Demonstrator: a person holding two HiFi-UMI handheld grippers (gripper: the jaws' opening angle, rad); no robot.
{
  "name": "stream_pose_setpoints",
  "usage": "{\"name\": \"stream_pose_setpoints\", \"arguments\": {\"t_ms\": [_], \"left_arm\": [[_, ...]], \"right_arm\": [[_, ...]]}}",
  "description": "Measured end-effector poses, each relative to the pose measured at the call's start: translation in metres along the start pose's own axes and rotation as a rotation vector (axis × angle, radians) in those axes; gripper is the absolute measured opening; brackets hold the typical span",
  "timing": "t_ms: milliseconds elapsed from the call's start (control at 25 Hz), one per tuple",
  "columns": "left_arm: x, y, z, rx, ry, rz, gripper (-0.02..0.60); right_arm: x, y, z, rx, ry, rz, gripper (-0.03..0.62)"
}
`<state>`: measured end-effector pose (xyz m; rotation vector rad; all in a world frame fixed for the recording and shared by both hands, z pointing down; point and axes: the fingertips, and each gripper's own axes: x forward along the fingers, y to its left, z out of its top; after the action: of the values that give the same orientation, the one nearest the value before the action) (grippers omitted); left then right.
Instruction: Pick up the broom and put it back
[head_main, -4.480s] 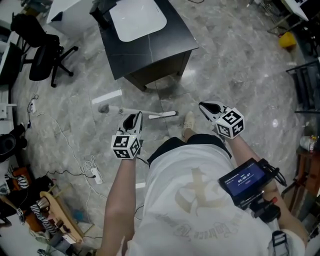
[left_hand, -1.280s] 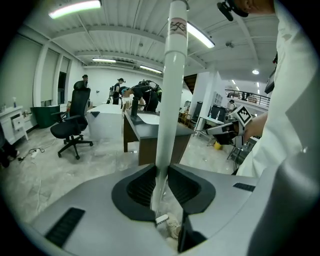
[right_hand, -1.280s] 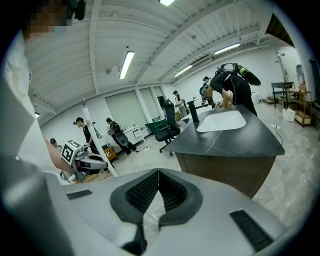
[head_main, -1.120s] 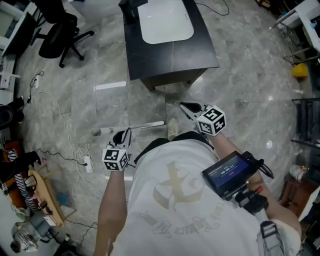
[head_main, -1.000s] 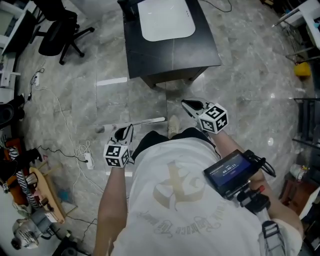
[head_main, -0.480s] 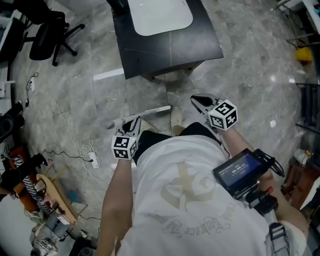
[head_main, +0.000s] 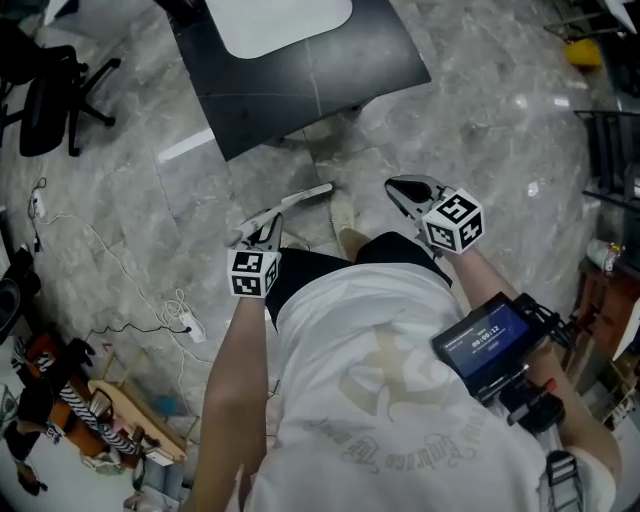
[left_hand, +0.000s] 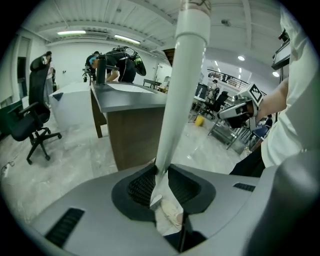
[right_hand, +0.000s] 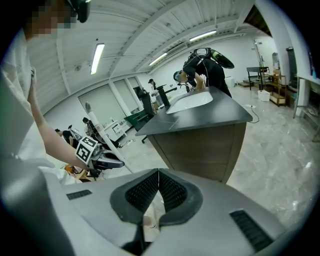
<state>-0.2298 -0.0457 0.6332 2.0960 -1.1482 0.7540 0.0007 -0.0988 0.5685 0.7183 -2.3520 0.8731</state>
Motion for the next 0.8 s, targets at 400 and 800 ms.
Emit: {"name": "stream_pose_setpoints", "arguments": {"t_ms": [400, 800], "left_arm": [[0.047, 0.018, -0.008, 0.025, 0.081, -0.036, 0.085], [0.077, 0.045, 0.004, 0.033, 0.095, -0.032, 0.085]], "right_arm": [[-0.021, -0.016, -0.014, 0.053, -0.002, -0.088, 0.018], [-0.035, -0.028, -0.022, 0.097, -0.019, -0.159, 0.018]]}}
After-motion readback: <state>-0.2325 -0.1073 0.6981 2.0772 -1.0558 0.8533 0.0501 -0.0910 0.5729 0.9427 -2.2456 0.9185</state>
